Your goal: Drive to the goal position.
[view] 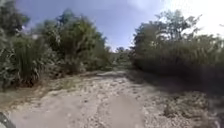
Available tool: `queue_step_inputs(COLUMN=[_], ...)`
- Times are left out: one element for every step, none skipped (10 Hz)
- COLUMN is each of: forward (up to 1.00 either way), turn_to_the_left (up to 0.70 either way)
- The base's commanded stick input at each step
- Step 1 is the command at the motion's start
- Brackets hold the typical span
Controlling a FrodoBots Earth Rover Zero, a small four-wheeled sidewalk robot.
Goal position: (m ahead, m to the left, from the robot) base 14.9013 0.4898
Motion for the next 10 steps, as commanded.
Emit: queue_step_inputs(forward=[0.70, 0.70, 0.70, 0.70, 0.70, 0.70, 0.70, 0.70, 0.70, 0.70], turn_to_the_left=[0.00, 0.00, 0.00, 0.00, 0.00, 0.00, 0.00, 0.00, 0.00, 0.00])
